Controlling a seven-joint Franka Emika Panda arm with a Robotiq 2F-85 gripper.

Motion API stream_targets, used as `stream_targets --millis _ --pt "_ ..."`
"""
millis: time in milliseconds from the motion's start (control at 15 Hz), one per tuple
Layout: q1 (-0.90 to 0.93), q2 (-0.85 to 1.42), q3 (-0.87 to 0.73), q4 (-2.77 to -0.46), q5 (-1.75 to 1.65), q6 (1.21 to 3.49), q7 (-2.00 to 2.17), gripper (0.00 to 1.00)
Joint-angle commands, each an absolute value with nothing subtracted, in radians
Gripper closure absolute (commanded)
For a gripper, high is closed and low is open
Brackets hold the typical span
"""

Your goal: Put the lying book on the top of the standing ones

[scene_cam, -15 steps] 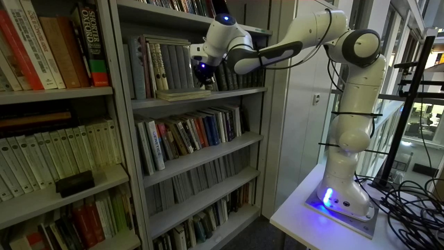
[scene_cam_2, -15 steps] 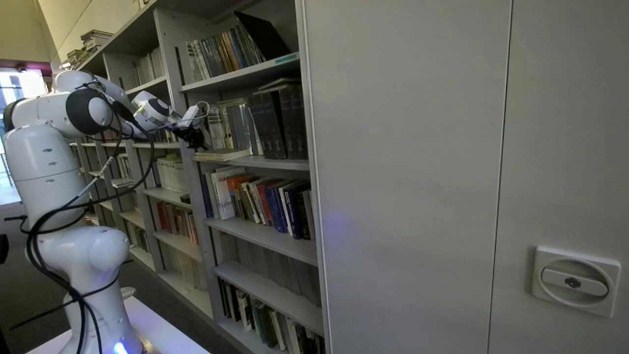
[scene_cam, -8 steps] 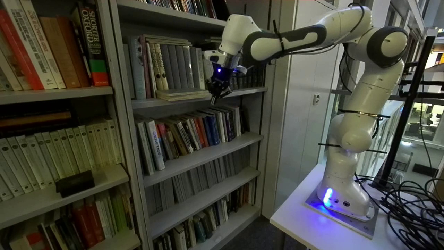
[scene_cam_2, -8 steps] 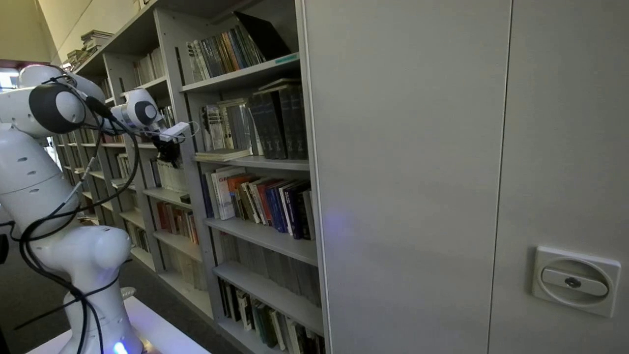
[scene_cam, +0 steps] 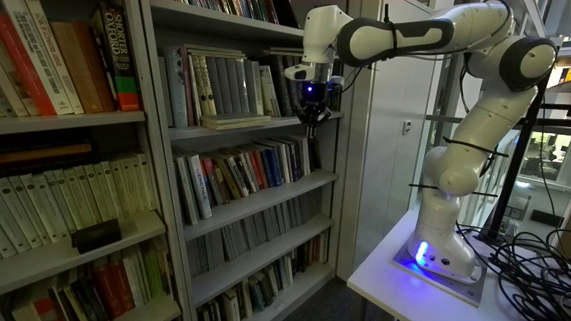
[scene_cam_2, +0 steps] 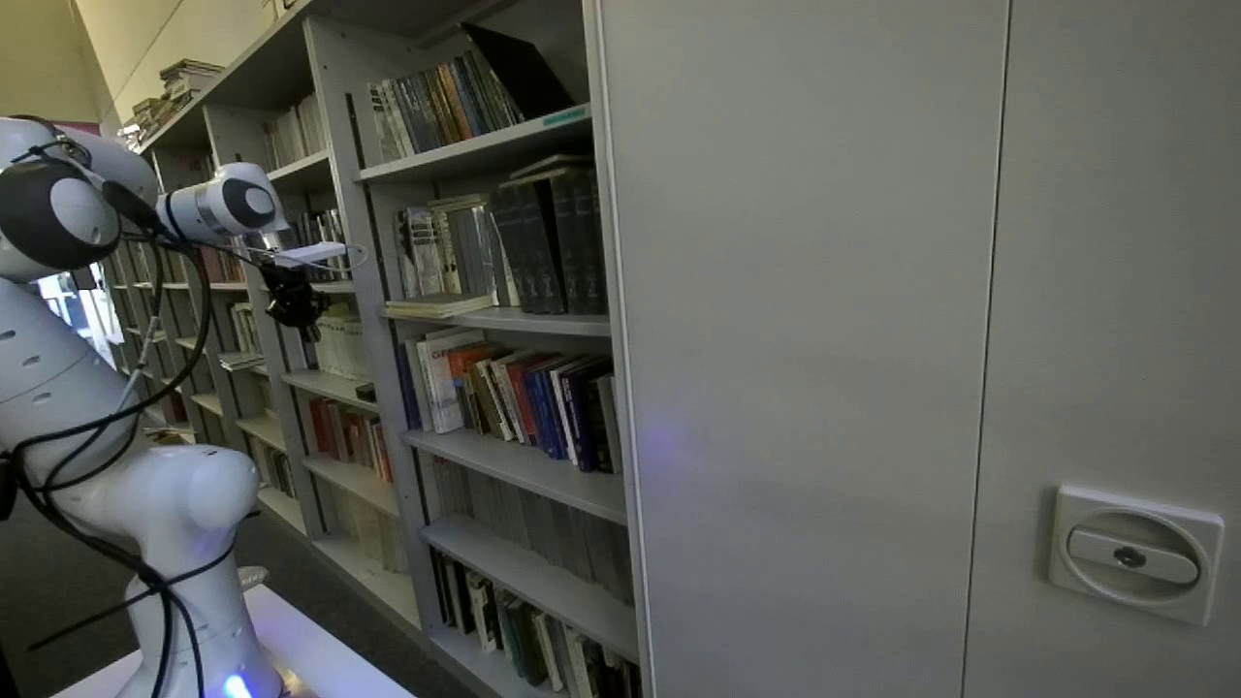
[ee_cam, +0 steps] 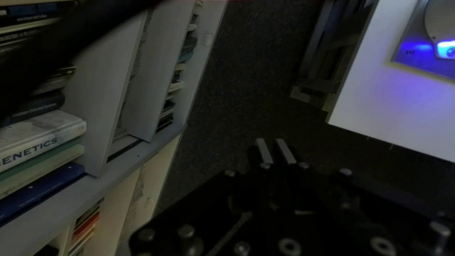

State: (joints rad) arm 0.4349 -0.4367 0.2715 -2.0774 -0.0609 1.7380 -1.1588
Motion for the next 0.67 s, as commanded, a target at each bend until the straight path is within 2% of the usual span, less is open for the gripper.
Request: stream_targets --millis 0,467,533,600 --pt "0.439 -0.486 0.284 -2.098 -0.086 1.698 -1.159 0.58" --pt "0.444 -0.508 0.291 -2.123 -0.079 1.695 -1.152 0.07" --pt "0.445 -0.513 0.292 -2.131 -0.078 1.695 -1.151 0.01" --pt "0.446 -0.517 0.293 -2.138 -0.080 1.695 -1.152 0.00"
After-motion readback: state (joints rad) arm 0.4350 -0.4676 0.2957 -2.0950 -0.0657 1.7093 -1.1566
